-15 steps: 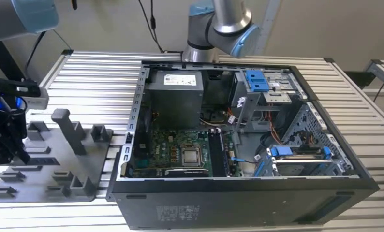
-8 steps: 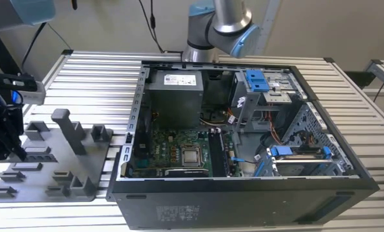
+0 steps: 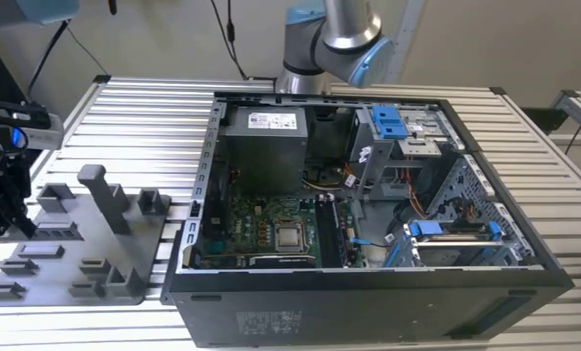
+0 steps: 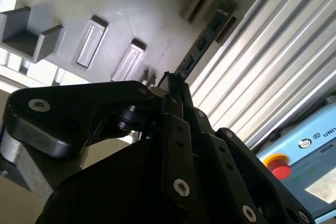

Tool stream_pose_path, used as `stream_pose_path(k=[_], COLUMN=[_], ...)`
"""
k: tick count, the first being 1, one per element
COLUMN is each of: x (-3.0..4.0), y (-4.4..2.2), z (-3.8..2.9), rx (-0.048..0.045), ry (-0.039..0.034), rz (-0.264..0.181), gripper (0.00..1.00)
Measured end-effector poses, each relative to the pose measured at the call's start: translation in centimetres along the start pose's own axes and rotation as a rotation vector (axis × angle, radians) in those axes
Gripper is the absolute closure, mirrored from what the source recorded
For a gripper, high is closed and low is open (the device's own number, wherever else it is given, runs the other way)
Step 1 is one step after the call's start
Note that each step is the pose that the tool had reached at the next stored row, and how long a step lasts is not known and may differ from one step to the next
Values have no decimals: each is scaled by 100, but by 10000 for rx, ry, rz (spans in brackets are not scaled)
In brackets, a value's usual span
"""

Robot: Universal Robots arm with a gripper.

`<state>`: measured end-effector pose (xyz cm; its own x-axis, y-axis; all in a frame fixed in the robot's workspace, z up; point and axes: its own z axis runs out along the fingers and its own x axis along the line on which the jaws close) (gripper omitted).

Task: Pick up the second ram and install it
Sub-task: 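Pick up the second ram and move it above second insertion slot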

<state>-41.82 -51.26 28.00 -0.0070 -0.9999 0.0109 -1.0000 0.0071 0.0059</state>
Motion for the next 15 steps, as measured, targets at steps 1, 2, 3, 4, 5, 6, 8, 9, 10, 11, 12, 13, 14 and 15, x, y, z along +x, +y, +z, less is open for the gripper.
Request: stream_pose_path(k=[1,2,3,4,5,6,8,9,10,11,12,13,14,15], x=[0,1,0,1,1,1,1,1,1,1,2,2,2,2], y=[0,0,0,0,1,0,1,1,1,1,1,1,1,2], z=[-16,-38,-47,-56,-64,-73,-91,-101,-114,-129,-146,-163,-182,-202], rx=[-1,-1,0,-1,-1,-1,-1,-1,-1,-1,-1,-1,-1,-2], ry=[0,1,0,1,1,1,1,0,1,0,1,1,1,2], rz=[0,0,1,0,0,0,1,1,0,0,0,1,0,1], gripper=[86,86,86,86,86,86,86,86,86,86,86,86,86,86])
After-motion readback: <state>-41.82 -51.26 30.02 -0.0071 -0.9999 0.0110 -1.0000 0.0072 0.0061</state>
